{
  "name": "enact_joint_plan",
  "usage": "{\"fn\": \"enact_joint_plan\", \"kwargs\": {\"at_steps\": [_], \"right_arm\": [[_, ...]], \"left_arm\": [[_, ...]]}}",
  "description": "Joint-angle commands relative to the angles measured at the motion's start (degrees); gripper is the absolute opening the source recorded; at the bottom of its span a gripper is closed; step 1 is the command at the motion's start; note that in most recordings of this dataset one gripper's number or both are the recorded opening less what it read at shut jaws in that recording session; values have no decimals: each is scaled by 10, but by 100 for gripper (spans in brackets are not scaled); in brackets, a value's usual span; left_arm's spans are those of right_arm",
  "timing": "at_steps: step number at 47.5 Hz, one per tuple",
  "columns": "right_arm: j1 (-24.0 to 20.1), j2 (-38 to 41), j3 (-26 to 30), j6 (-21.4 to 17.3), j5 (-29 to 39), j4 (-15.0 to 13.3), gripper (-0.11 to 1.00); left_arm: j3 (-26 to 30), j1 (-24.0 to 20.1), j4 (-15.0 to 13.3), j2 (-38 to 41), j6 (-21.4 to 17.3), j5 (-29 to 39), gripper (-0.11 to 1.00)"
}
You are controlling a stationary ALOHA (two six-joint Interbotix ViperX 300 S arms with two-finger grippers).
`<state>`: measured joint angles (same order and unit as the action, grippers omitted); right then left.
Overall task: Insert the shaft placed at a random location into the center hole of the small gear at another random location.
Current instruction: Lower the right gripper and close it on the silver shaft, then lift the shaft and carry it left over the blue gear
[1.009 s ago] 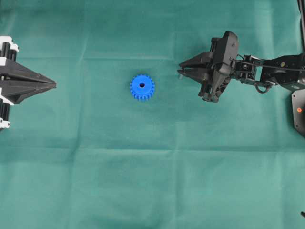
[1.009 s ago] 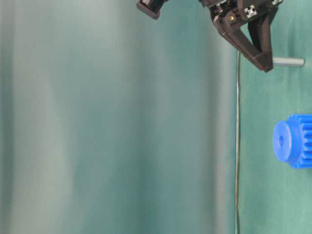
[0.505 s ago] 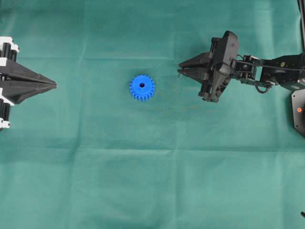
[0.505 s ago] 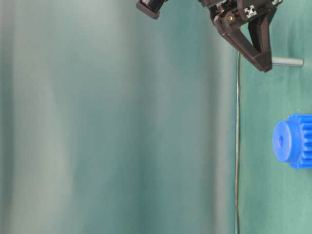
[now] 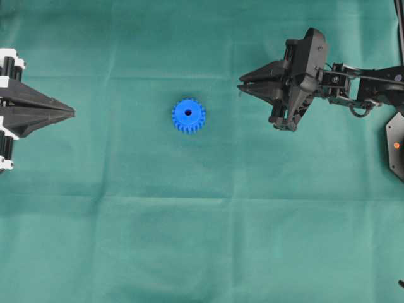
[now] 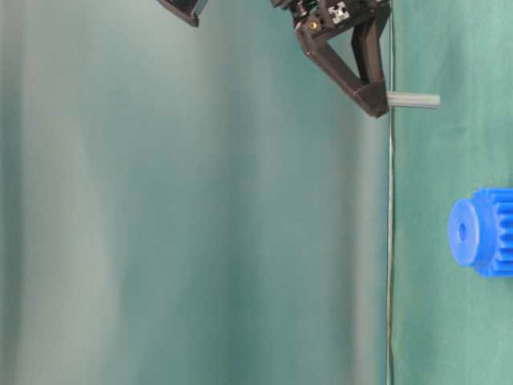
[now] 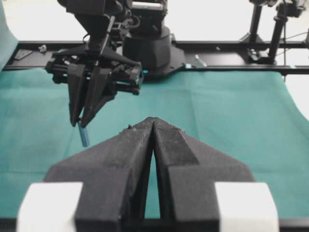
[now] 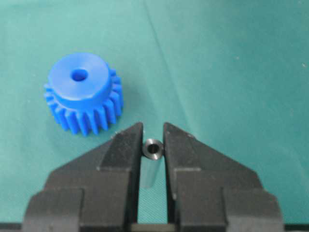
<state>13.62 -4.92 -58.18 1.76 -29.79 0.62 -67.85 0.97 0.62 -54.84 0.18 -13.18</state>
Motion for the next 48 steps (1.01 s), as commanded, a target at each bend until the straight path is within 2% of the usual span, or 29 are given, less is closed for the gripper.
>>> {"fn": "enact_joint_plan", "kwargs": {"at_steps": [1, 21, 48], "right_arm": [[-5, -12, 14, 7, 6, -2, 13], [-17, -1, 33, 5, 7, -2, 13], [-64, 92, 181, 8, 66, -2, 13]], "left_arm": [[12, -2, 2, 4, 0, -2, 0], [12, -2, 2, 5, 0, -2, 0], [12, -2, 2, 4, 1, 0, 0]]}}
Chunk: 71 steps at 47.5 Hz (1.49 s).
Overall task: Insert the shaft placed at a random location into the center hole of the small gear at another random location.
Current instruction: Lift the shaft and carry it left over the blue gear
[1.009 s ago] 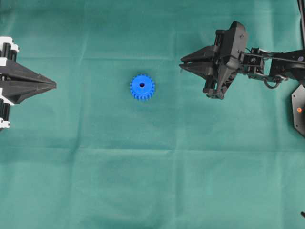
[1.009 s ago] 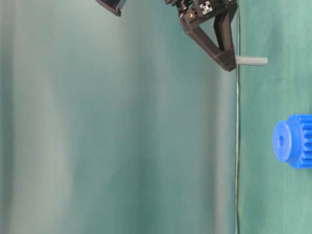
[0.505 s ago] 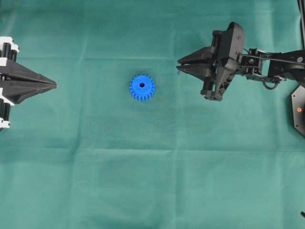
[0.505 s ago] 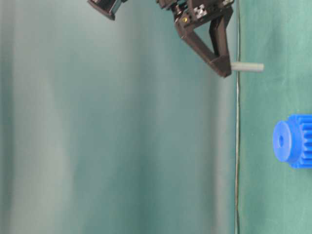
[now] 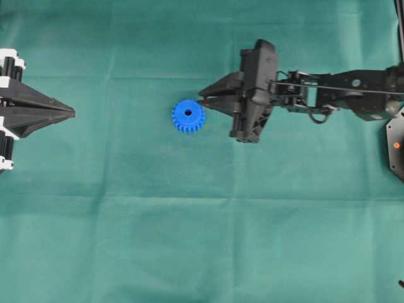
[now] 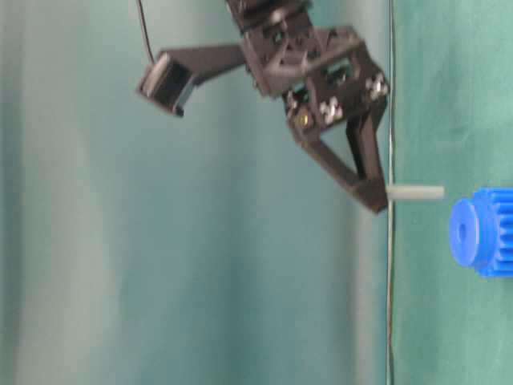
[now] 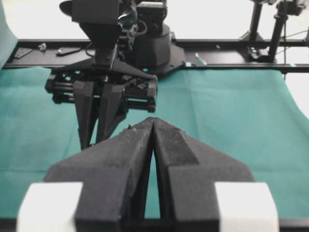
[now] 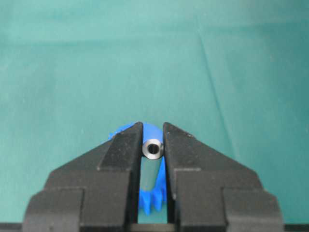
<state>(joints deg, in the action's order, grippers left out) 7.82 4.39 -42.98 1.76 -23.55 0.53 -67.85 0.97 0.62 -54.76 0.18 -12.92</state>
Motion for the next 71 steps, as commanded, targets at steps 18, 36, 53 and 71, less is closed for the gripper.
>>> {"fn": "enact_joint_plan", "kwargs": {"at_steps": [18, 36, 53, 71], "right_arm": [[-12, 19, 56, 10, 4, -1, 13], [-13, 30, 55, 13, 5, -1, 13], [-12, 50, 56, 13, 2, -1, 13], [-11, 40, 60, 15, 6, -1, 13]], "left_arm": [[12, -2, 2, 4, 2, -3, 0], [12, -2, 2, 4, 2, -3, 0], [12, -2, 2, 4, 2, -3, 0], [12, -2, 2, 4, 2, -3, 0]]}}
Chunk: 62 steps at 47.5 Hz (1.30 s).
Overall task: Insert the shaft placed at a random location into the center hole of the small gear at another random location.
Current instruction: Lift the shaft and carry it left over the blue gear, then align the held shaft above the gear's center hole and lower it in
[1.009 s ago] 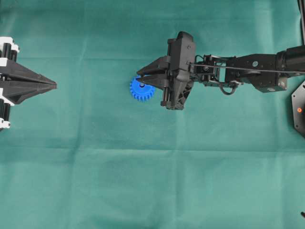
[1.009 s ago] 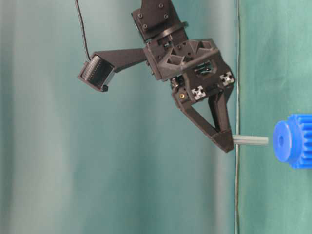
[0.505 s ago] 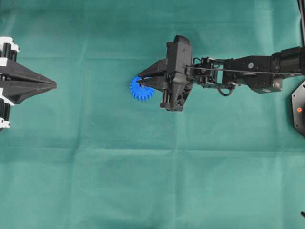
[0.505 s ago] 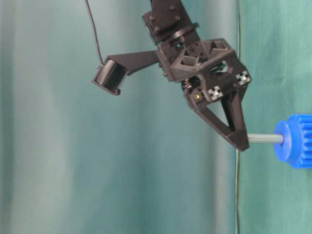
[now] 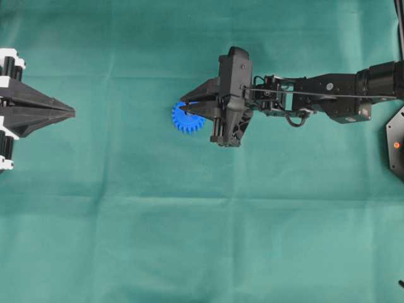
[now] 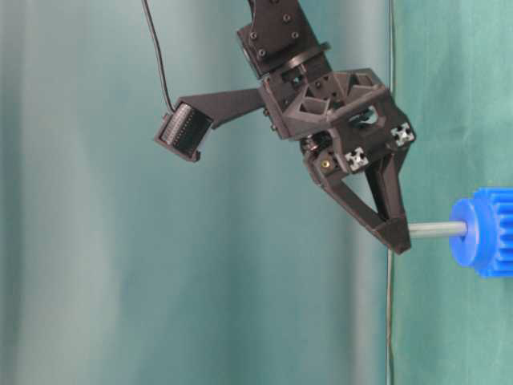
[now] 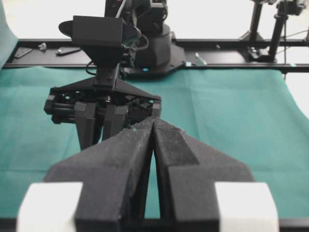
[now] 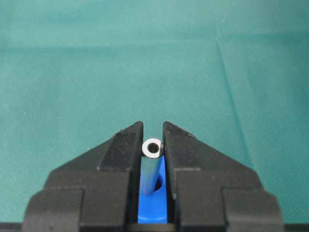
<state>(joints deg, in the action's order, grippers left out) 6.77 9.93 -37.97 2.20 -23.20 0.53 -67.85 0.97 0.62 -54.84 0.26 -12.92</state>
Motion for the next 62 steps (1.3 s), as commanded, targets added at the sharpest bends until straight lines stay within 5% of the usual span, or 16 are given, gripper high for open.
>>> {"fn": "enact_joint_plan", "kwargs": {"at_steps": [1, 27, 62], "right_arm": [[-2, -17, 10, 11, 4, -1, 13], [1, -47, 17, 33, 22, -6, 13], [2, 7, 28, 33, 13, -3, 13]], "left_arm": [[12, -2, 2, 5, 1, -2, 0], [12, -2, 2, 5, 1, 2, 0], [12, -2, 2, 5, 1, 2, 0]]}}
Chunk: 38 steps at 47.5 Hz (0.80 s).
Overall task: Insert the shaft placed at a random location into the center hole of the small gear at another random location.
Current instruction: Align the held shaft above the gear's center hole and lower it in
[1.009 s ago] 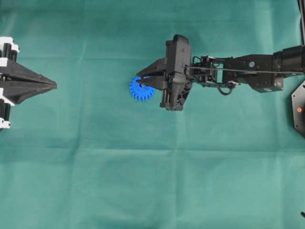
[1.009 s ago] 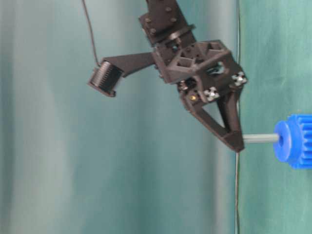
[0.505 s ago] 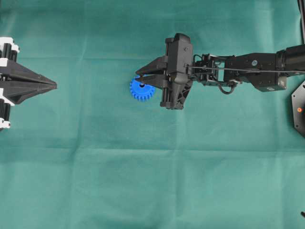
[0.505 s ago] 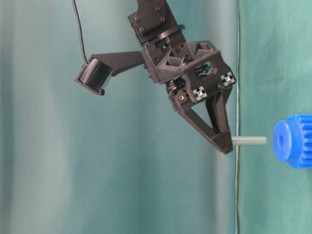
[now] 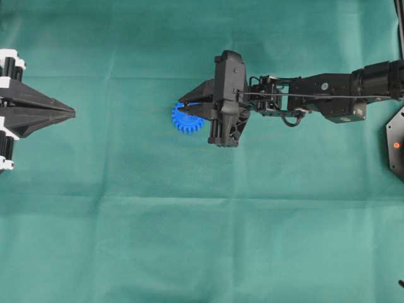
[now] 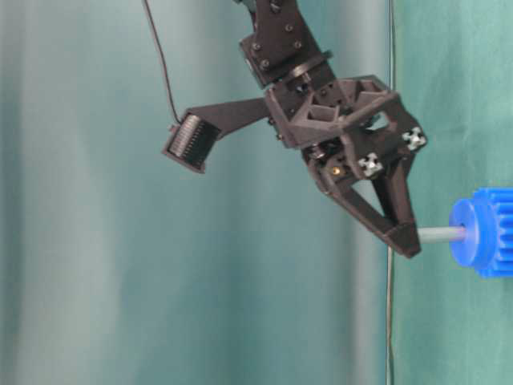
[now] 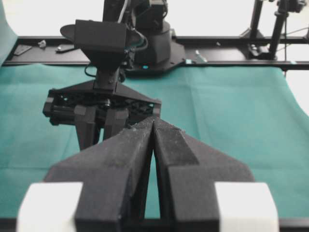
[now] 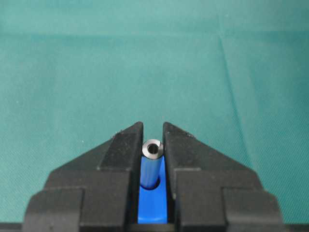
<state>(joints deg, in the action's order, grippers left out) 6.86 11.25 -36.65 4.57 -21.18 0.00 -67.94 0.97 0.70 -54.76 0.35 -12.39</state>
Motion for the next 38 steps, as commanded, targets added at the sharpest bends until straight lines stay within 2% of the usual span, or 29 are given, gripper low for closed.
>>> {"fn": "enact_joint_plan", "kwargs": {"at_steps": [1, 38], "right_arm": [[1, -6, 14, 8, -7, 3, 13], [-1, 30, 9, 3, -18, 3, 13]], "left_arm": [[13, -2, 1, 4, 0, -4, 0], [13, -2, 1, 4, -1, -4, 0]]}}
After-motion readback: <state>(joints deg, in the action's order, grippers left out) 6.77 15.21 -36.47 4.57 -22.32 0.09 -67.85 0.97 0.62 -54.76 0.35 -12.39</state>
